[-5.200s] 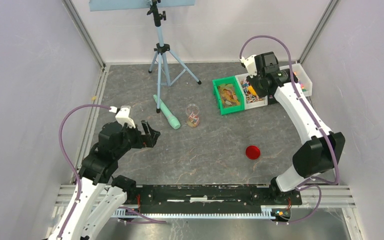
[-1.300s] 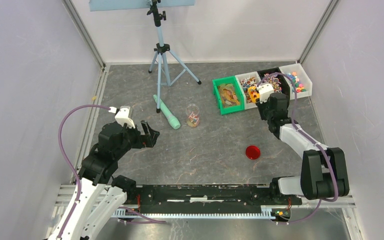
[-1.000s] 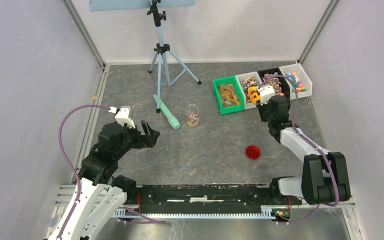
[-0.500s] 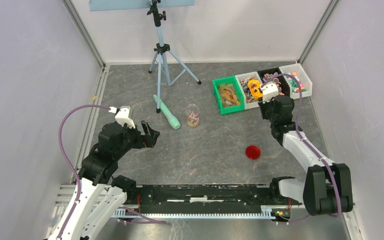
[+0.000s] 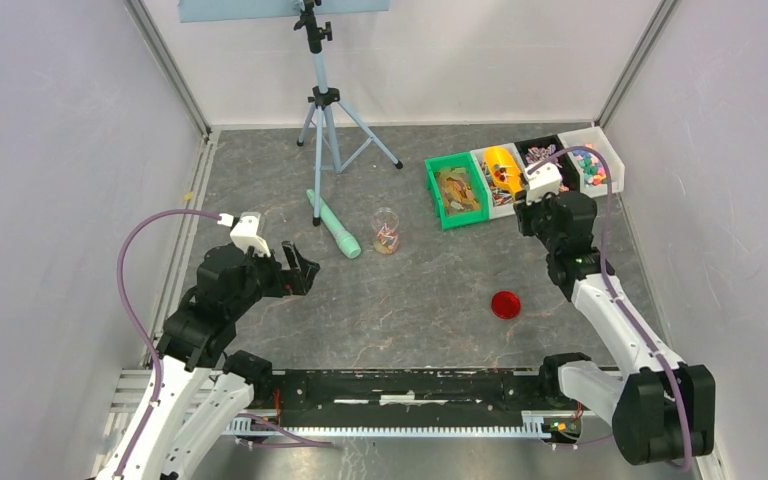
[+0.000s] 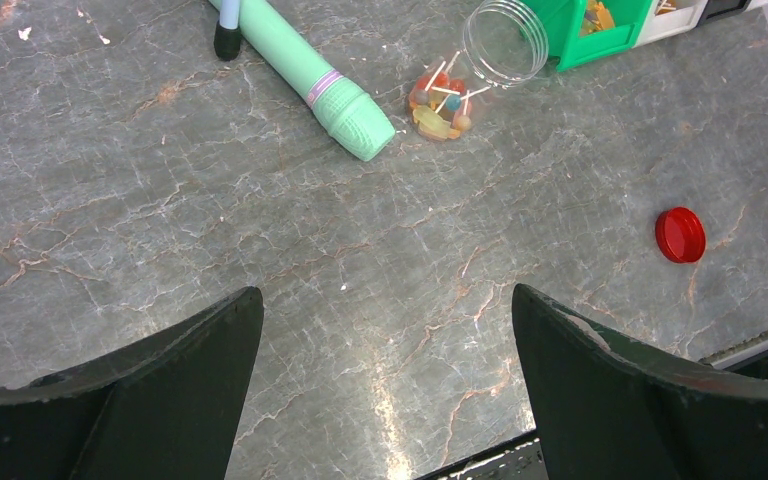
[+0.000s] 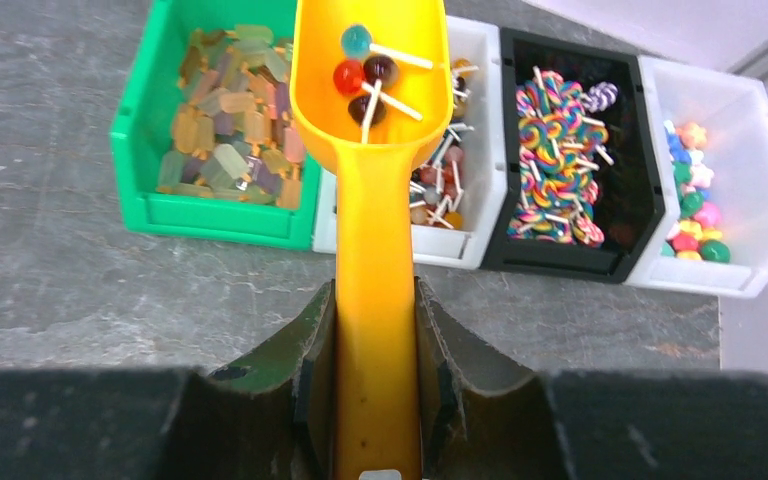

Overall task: Pack the candies
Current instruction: Place the fake candies in the packing bottle.

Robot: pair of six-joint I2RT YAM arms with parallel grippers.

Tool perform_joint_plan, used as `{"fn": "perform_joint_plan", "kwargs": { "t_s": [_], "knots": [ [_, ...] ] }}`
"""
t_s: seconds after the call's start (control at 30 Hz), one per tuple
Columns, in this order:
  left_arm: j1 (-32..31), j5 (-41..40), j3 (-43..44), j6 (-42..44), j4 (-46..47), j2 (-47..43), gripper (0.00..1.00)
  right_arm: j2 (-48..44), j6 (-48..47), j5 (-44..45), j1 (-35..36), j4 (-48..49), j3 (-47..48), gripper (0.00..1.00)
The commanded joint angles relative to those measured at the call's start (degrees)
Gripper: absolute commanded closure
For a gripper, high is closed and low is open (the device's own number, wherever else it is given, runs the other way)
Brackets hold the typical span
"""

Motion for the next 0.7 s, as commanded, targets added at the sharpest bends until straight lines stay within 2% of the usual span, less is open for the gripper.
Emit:
{"fn": "perform_joint_plan", "kwargs": {
  "t_s": [0.0,0.13,0.57,0.67],
  "knots": [
    [-0.13,0.21,0.05,0.38,1.58,-0.03,0.0,-2.45,1.53,-0.78,3.34,-1.4,4.62,1.0],
    [-0.14,0.16,0.08,0.34,1.56,0.23,0.0,-2.0,2.27,-0.63,7.68,-5.34,7.31,1.0],
    [-0.13,-0.29,-0.02,0.34,1.5,0.08,0.0,-2.54,4.83,0.46,26.51,-9.48,10.47,1.0],
    [-0.14,-0.57,-0.07,0.36,1.44,-0.19,0.0,-1.44,3.87,2.1,30.66,-13.27,12.6,1.0]
  ]
}}
